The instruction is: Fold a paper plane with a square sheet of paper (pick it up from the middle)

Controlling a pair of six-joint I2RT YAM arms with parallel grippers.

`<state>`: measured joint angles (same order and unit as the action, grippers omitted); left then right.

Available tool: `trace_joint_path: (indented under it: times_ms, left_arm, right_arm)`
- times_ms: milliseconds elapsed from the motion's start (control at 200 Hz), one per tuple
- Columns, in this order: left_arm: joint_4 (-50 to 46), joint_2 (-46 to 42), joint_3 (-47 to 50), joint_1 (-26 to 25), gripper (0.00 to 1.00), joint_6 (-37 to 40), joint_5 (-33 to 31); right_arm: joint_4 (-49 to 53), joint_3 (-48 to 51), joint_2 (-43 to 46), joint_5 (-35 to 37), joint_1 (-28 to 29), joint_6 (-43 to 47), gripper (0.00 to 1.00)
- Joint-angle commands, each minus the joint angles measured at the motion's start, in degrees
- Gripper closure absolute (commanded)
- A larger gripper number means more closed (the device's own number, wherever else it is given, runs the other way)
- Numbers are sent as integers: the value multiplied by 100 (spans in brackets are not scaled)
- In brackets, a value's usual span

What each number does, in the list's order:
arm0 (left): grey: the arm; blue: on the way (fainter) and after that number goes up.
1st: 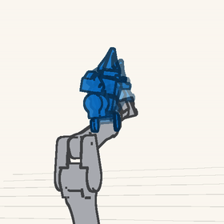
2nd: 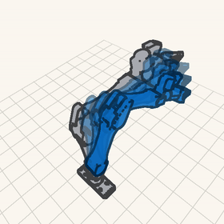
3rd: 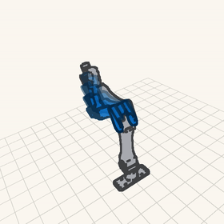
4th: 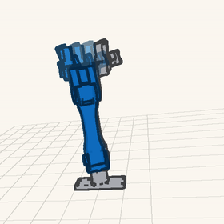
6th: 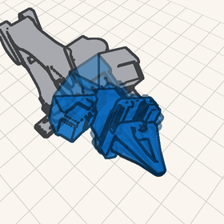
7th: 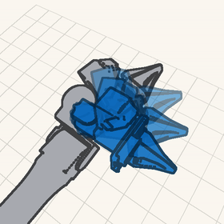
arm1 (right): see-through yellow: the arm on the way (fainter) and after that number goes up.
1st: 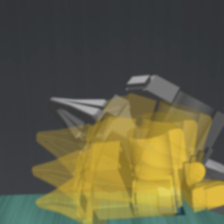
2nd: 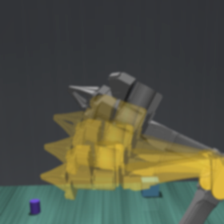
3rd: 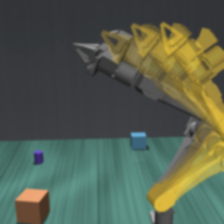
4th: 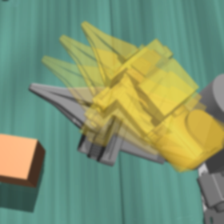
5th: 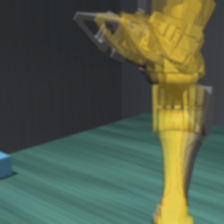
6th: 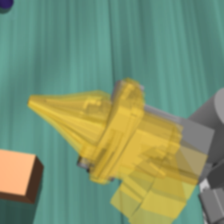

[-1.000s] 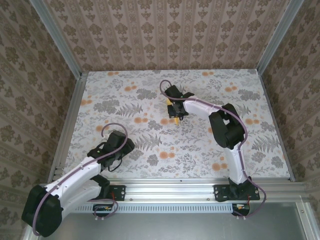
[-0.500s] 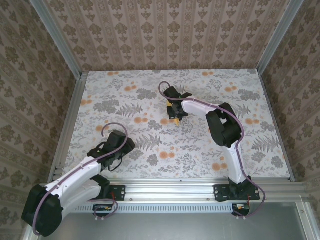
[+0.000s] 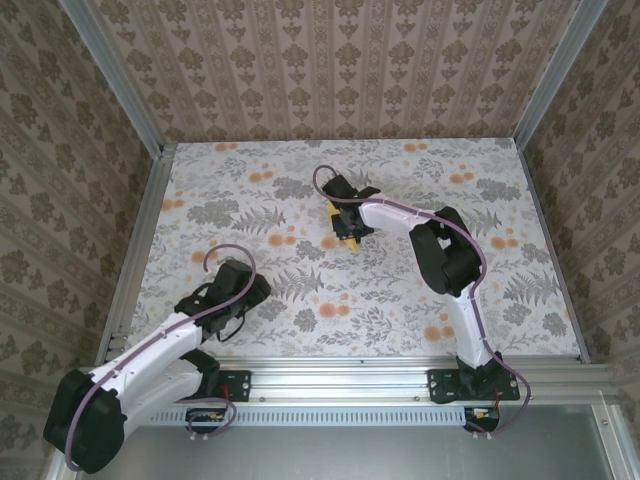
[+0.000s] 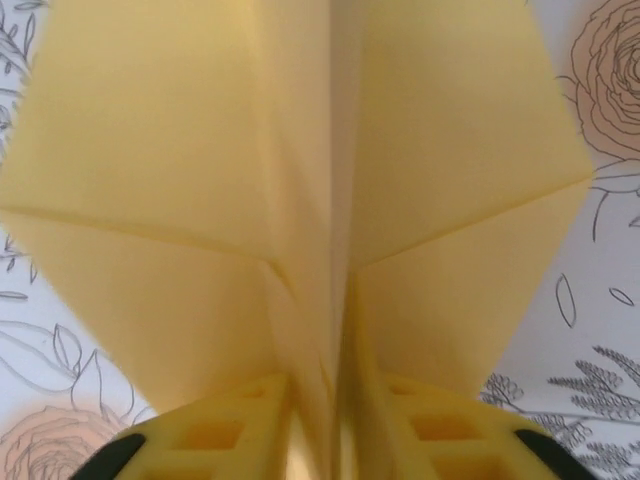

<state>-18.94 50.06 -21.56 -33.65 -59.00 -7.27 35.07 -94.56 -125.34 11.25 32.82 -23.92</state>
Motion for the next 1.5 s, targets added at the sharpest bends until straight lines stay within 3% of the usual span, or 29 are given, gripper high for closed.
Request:
trace_joint_path:
  times_ms: [0, 380, 590, 635, 675, 760, 970, 1130, 1350, 1495]
  left_arm:
    - [-133, 106, -325, 43, 40, 200, 1]
    - [-882, 734, -1662, 264, 40, 743, -217]
    - [-1187, 980, -2572, 713, 25, 1849, -728]
    - [-1116, 1055, -2682, 959, 17, 2184, -798]
    - [-1086, 1137, -2777, 1044, 8, 2451, -944]
    - [-793, 1295, -2845, 1197, 0, 3137, -1262]
    - [146, 1246, -2339, 1881, 0, 3906, -1581]
    - [525, 1033, -1885, 2278, 0, 4269, -1888]
    - [1292, 1104, -1257, 2629, 0, 4394, -1953]
    - [2279, 1197, -667, 2815, 0, 4869, -1656]
  right_arm:
    - [453, -220, 727, 167, 33, 32, 65]
    - [203, 545, 2931, 336, -240, -154, 35]
    - [-804, 1946, 4615, 776, -911, 270, 7]
    - [-982, 2267, 4972, 800, -1119, 339, 0]
    - [-1095, 2500, 5176, 704, -1305, 408, 0]
    - [-1191, 2971, 5556, 455, -1786, 466, 0]
    - [-1873, 4319, 6067, 950, -2650, 332, 0]
    - [-3372, 5647, 6347, 1559, -2904, 475, 0]
    - [-4912, 6742, 6159, 1604, -3193, 915, 0]
    - [-5729, 7033, 5786, 1164, -3224, 1302, 0]
